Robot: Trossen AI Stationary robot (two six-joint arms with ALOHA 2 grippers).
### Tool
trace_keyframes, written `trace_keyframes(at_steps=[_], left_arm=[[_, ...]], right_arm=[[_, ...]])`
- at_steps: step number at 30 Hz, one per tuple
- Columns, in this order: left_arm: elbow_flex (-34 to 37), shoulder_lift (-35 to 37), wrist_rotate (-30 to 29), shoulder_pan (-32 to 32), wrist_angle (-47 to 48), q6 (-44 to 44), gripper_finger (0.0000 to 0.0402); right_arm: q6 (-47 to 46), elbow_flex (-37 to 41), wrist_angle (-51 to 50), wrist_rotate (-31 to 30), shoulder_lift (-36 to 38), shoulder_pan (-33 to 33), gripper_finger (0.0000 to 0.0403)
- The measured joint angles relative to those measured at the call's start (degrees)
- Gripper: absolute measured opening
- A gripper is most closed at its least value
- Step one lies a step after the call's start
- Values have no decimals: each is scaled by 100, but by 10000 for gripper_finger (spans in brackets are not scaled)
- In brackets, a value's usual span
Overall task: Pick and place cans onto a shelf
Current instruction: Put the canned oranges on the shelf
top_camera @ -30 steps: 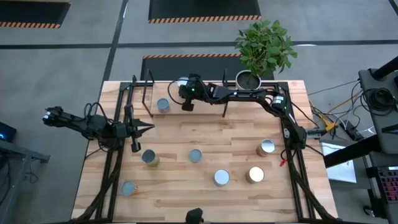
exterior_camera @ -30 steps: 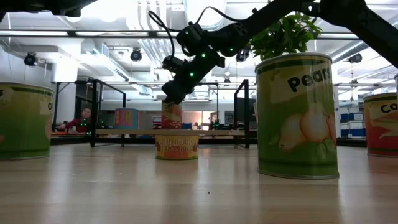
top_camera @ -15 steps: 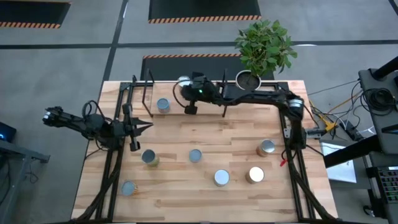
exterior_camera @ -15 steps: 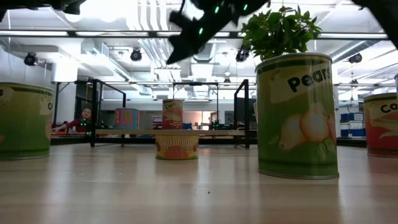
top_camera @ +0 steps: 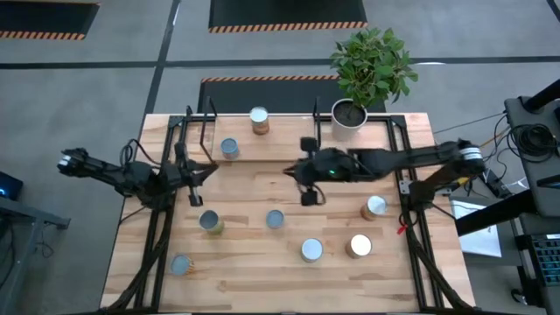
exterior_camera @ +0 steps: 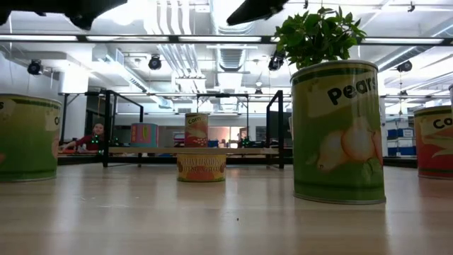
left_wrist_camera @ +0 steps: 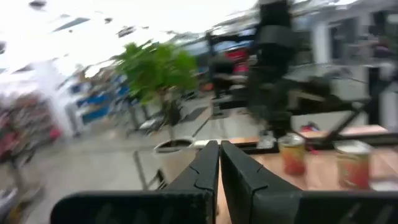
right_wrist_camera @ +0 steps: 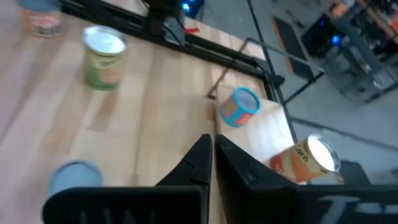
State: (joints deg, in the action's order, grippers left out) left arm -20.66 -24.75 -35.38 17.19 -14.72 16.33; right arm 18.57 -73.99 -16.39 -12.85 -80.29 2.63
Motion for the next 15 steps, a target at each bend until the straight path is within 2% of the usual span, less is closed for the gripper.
trace_keyframes(at_steps=[4,8,11,15], left_arm=[[-504,-312,-277,0,626,-620,0],[-1225,-778,-36,0,2526,-1907,0],[-1751,-1215,429,0,4038,-3052,0],[-2389,-1818,1577,0,5473,-4314,0]], right_arm=[[41,801,549,-21,572,172,8],[63,1422,1125,-19,1026,189,8],[226,1778,1649,-24,1283,183,8],[333,2071,1983,-21,1529,186,8]])
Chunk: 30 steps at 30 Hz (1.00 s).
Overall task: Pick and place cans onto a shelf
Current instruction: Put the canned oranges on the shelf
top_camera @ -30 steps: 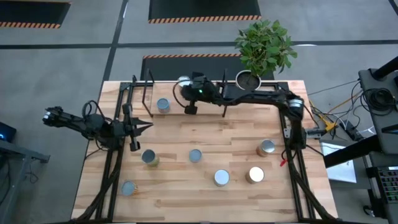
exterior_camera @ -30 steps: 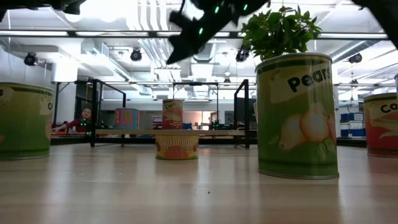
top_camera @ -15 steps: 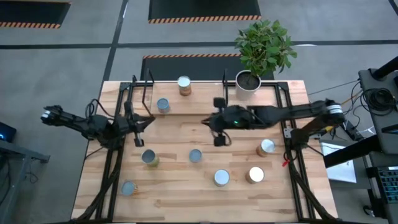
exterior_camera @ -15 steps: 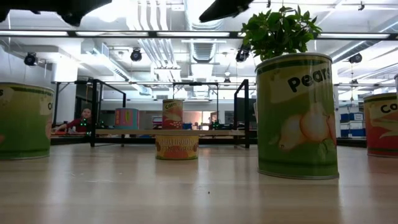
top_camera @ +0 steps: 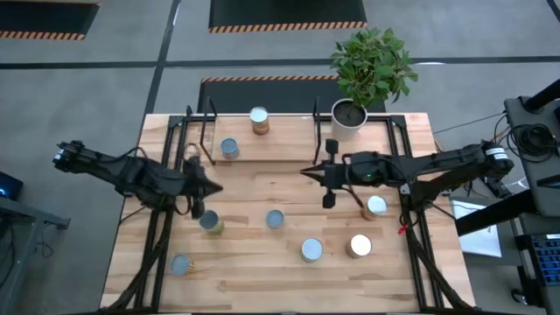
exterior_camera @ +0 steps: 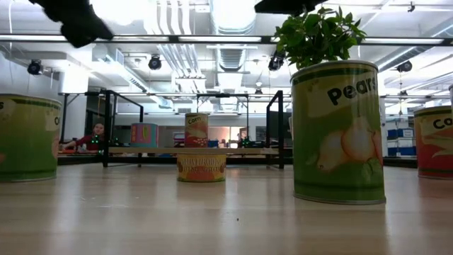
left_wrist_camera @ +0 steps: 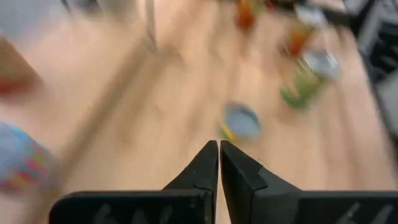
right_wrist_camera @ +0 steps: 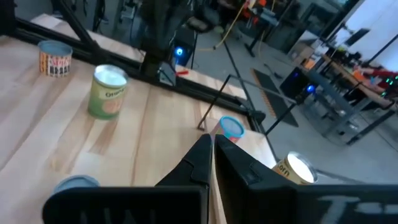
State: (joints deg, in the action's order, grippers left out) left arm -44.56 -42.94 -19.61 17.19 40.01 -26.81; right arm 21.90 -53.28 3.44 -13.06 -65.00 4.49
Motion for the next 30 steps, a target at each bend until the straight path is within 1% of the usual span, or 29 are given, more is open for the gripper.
trace_keyframes(at_steps=[2,4,7,10,13,17,20,23,27,30], left_arm=[[-250,-252,653,1,439,-529,0],[-483,-472,1156,6,734,-1040,0],[-706,-691,1382,119,1007,-1635,0],[-838,-831,1434,315,1182,-2066,0],[-833,-897,1438,559,1251,-2520,0],[-825,-1056,1428,888,1574,-3103,0],[-824,-1228,1274,1115,1726,-3313,0],[-822,-1402,1130,1209,1767,-3351,4],[-817,-1590,1105,1207,1877,-3250,30],[-817,-1676,1110,1207,2037,-3230,65]], right_arm=[[12,91,34,0,66,2,8],[14,151,57,0,88,0,8],[114,232,150,0,85,-2,8],[206,257,162,0,88,-2,9],[215,263,160,0,86,-2,8],[213,254,162,0,86,0,9],[213,254,162,0,86,-2,9],[212,254,164,0,86,-2,9],[217,254,201,0,86,-2,9],[277,254,196,0,86,-2,9]])
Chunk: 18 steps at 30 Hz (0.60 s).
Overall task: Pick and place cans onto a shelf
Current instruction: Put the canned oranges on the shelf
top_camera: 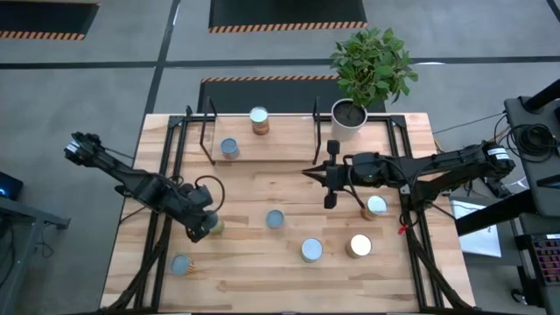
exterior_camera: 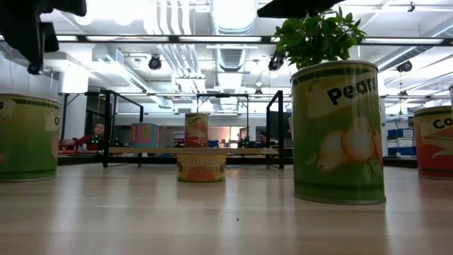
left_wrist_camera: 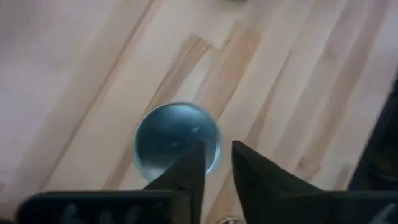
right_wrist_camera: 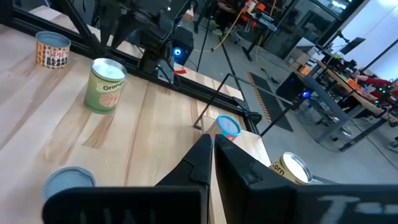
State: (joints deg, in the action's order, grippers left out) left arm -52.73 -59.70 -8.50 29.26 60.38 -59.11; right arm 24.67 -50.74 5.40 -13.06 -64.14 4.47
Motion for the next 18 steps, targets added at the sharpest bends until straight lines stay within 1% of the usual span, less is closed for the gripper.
trace_keyframes(at_steps=[3,7,11,15,18], left_arm=[[2,-27,3,0,52,-145,113],[2,-41,-18,0,72,-348,189],[2,-211,-56,6,106,-446,261],[2,-451,-2,13,175,-282,314],[2,-600,3,73,199,-205,338]], right_arm=[[82,0,-4,0,0,0,9],[199,5,-66,1,0,-39,9],[198,17,-229,-2,29,-116,9],[196,44,-261,0,70,-151,9],[196,44,-257,2,72,-151,9]])
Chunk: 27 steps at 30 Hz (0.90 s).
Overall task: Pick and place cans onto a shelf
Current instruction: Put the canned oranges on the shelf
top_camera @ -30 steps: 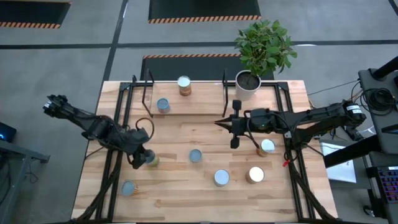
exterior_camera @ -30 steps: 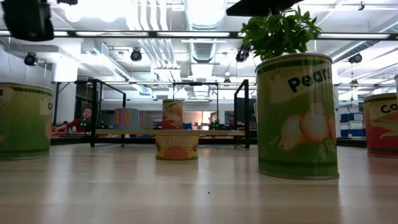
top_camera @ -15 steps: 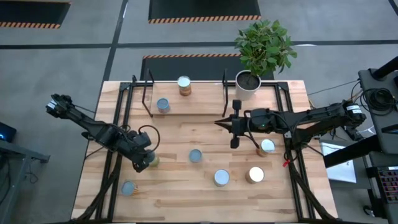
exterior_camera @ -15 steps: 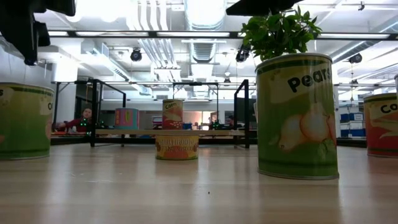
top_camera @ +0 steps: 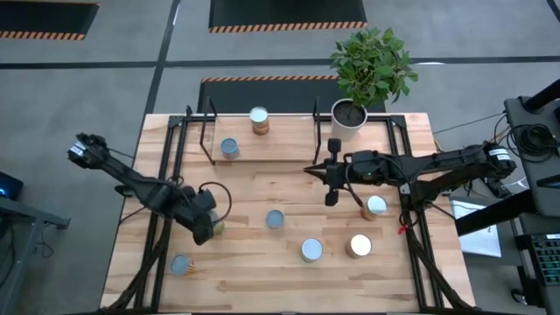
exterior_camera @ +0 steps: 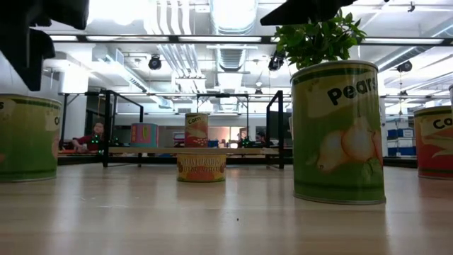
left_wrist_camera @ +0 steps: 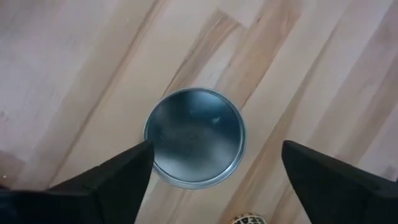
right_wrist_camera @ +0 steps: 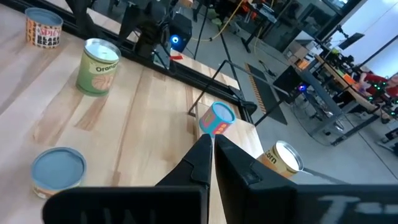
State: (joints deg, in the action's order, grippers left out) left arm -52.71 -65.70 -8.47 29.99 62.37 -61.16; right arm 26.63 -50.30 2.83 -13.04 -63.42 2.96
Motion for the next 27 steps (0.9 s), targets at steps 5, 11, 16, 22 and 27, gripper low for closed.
trace_keyframes(at_steps=[5,11,16,22,27], left_arm=[[0,-255,4,51,86,-171,351],[2,-516,2,103,83,-835,351],[2,-675,249,139,86,-1169,351],[2,-697,301,137,206,-1830,351],[2,-695,174,137,263,-2115,348]], right_arm=[[-53,0,16,0,-2,0,9],[-178,0,92,0,-2,0,9],[-215,0,99,2,-2,0,9],[-163,0,56,2,-2,0,9],[-128,0,37,2,-2,0,9]])
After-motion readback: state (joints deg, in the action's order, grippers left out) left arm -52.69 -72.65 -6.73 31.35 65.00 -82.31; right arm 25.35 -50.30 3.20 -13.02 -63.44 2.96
